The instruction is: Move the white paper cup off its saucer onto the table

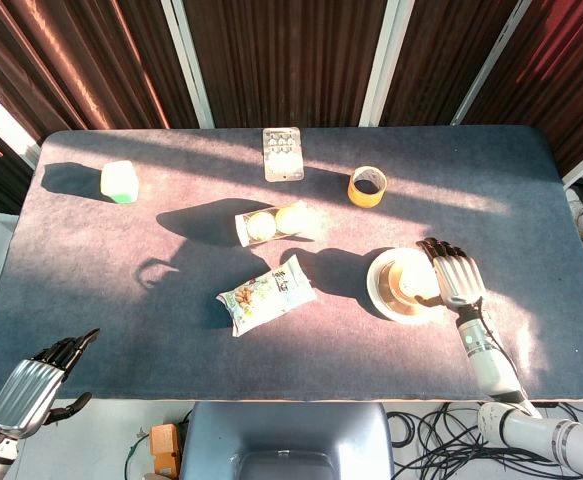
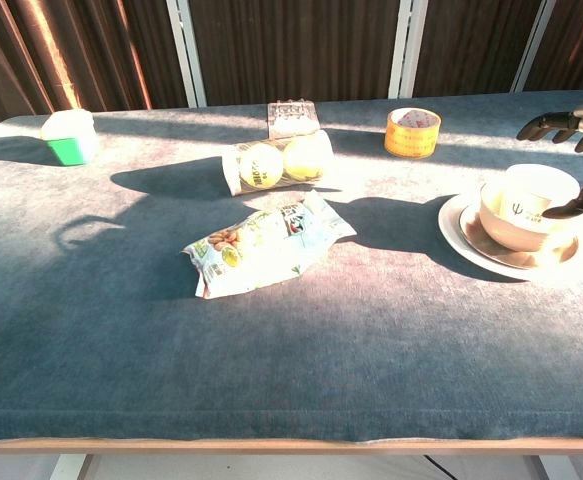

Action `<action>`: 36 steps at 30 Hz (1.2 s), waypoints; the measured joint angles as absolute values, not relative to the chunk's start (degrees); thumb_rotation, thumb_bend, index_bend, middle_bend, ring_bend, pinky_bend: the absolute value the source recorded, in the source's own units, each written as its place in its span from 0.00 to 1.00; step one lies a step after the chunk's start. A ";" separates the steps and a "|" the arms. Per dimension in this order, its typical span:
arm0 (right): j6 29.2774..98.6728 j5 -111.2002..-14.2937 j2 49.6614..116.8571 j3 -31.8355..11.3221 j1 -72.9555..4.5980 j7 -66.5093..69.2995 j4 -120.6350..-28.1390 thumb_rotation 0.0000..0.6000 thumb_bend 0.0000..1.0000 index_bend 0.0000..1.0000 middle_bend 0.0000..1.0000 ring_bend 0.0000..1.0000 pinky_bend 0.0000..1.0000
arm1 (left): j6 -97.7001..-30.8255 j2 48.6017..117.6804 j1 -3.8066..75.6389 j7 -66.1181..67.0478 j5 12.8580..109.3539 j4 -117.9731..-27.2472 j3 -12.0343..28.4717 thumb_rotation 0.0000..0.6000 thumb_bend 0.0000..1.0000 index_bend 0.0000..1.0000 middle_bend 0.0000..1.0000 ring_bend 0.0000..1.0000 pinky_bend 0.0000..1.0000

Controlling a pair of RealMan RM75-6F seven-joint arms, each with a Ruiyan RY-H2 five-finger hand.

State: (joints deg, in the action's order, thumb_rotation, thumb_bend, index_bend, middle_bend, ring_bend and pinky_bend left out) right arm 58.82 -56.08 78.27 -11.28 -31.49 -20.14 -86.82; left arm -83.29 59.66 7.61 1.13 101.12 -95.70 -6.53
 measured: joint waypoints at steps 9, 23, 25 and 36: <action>58.57 -55.72 78.51 -10.92 -31.91 -20.44 -86.46 1.00 0.07 0.17 0.11 0.12 0.22 | -83.75 59.56 7.44 0.41 100.88 -95.49 -6.42 1.00 0.23 0.02 0.22 0.23 0.48; 59.97 -57.01 81.44 -10.45 -32.56 -20.97 -83.34 1.00 0.20 0.49 0.41 0.54 0.66 | -83.95 59.47 7.27 0.22 100.78 -95.39 -6.40 1.00 0.23 0.02 0.22 0.23 0.48; 60.46 -57.14 81.80 -10.36 -32.54 -21.49 -83.05 1.00 0.25 0.59 0.46 0.62 0.73 | -83.98 59.48 7.27 0.20 100.87 -95.36 -6.42 1.00 0.23 0.02 0.22 0.23 0.48; 63.99 -60.27 81.42 -10.75 -31.35 -19.30 -84.94 1.00 0.27 0.64 0.49 0.66 0.77 | -83.95 59.47 7.31 0.04 100.87 -95.35 -6.38 1.00 0.23 0.02 0.22 0.23 0.48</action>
